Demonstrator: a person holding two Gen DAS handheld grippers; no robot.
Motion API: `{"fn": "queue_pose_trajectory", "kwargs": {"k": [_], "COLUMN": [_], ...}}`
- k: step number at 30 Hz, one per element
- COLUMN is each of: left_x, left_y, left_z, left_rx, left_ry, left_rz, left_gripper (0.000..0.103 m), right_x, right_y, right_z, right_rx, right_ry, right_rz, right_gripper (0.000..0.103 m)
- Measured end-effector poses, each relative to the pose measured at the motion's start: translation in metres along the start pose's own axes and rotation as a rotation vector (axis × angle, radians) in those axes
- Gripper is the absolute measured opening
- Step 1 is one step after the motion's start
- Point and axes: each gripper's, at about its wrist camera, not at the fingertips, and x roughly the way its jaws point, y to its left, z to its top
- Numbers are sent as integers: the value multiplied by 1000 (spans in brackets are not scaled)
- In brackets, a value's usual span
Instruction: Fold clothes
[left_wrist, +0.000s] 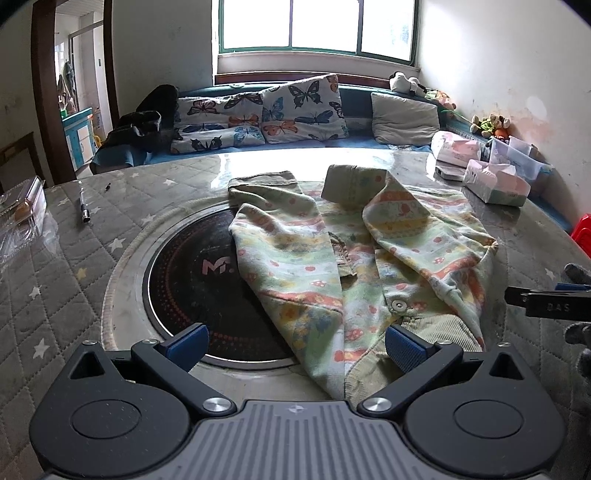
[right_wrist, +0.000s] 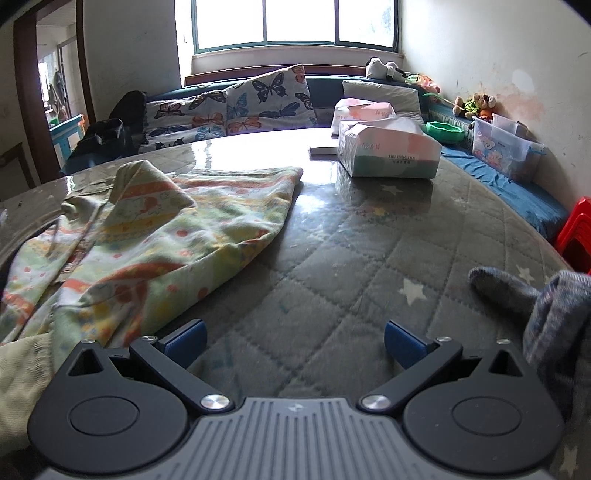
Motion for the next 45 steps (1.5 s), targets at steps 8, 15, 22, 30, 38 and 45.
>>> {"fn": "queue_pose_trajectory", "kwargs": {"k": [8,15,22,30,38,45], "left_x": [-3,-5,-6,-11,-18,-27], "left_y": [-1,-3,-3,-3,-5,-3], "left_z": [-6,-9,-12,-16,-23,-34], "left_rx": [3,12,16,18,30,36], "left_ry": [9,11,20,24,30,40], "left_rz": [-3,-5,9,20,33,50], "left_gripper": [103,103,103,103,103,103], "right_x": [-23,-38,-50,-61,-70,-78], "right_y": [5,9,18,29,37,46], "right_z": [-8,-12,-16,-23,-33,-41], "right_rx": [-12,-26,-58,-83,-102,-124], "right_ry": [-16,-27,-36,-39,-29,-31], "right_rz": [-2,4,33,67,89,109], "right_gripper": [103,103,103,103,102,101]}}
